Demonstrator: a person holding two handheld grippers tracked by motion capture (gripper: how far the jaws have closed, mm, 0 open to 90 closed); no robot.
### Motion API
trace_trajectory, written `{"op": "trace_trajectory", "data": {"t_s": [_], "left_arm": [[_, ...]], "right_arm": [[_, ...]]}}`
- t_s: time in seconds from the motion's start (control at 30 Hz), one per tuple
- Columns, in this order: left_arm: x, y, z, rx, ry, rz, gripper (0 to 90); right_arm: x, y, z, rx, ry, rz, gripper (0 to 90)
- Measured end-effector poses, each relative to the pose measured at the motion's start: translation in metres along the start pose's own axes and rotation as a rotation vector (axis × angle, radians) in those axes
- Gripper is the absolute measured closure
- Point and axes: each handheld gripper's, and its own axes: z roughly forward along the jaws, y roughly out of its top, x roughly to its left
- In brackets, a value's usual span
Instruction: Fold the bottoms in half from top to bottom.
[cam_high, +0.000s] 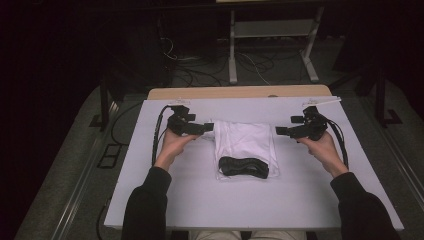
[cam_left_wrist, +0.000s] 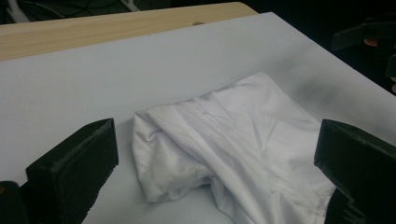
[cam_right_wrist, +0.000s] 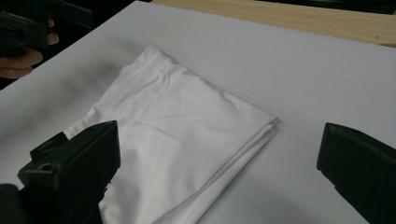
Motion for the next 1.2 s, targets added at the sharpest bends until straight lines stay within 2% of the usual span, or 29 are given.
{"op": "trace_trajectory", "data": {"t_s": [0.27, 0.57, 1.2], "left_arm": [[-0.001, -0.009, -0.02, -0.03, 0.017, -0.002, 0.0], [-0.004, -0.021, -0.041, -0.04, 0.04, 0.007, 0.0], [-0.023, -0.056, -0.079, -0.082, 0.032, 0.041, 0.0]], "right_arm": [[0.004, -0.011, -0.014, -0.009, -0.006, -0.015, 0.0], [0.005, -0.022, -0.03, -0.017, -0.022, -0.02, 0.0], [0.016, -0.06, -0.065, -0.025, -0.047, -0.043, 0.0]]}}
